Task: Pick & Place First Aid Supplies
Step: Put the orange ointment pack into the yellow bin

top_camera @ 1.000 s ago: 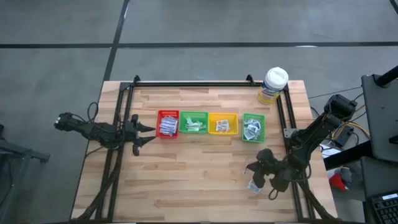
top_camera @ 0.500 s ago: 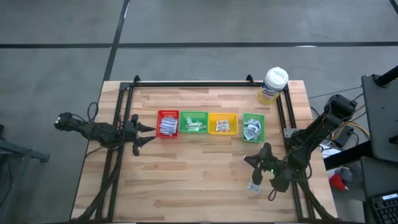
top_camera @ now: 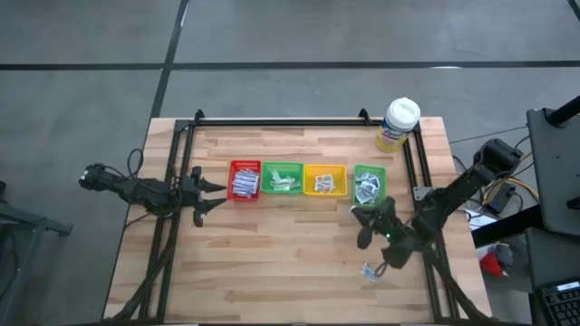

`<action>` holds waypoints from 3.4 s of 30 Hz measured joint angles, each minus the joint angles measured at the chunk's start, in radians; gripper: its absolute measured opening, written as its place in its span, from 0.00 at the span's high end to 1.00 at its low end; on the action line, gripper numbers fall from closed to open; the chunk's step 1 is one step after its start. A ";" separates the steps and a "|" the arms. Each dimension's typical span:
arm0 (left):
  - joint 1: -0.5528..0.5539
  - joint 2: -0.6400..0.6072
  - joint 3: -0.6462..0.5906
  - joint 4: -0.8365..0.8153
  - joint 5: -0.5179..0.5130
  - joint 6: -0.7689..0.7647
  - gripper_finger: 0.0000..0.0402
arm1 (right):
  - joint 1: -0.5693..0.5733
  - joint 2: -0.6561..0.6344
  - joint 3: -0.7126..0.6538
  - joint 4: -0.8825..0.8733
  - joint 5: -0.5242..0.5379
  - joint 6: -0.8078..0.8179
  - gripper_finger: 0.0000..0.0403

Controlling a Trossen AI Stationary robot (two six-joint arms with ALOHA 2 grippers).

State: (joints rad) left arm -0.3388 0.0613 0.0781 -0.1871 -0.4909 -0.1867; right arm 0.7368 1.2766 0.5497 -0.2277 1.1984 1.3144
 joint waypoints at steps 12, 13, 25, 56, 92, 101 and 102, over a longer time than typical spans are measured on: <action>0.000 0.000 0.000 0.000 0.000 0.000 0.53 | -0.266 0.000 0.000 0.169 -0.257 -0.004 0.98; 0.000 0.000 0.000 0.000 0.000 0.000 0.53 | -0.292 0.000 0.000 0.179 -0.285 -0.006 0.98; 0.000 0.000 0.000 0.000 0.000 0.000 0.53 | -0.548 -0.008 0.000 0.255 -0.497 -0.007 0.98; 0.000 0.000 0.000 0.000 0.000 0.000 0.53 | -0.626 -0.011 0.000 0.447 -0.500 -0.058 0.98; 0.000 0.000 0.000 0.000 0.000 0.000 0.53 | -0.660 -0.010 0.029 0.257 -0.526 0.376 0.98; 0.000 0.000 0.000 0.000 0.000 0.000 0.53 | -0.703 0.053 0.324 -0.248 -0.602 0.435 0.98; 0.000 0.000 0.000 0.000 0.000 0.000 0.53 | -0.714 0.072 0.355 -0.302 -0.625 0.439 0.98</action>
State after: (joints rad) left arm -0.3386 0.0616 0.0784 -0.1871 -0.4911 -0.1867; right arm 0.0228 1.3487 0.9052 -0.5294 0.5734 1.7532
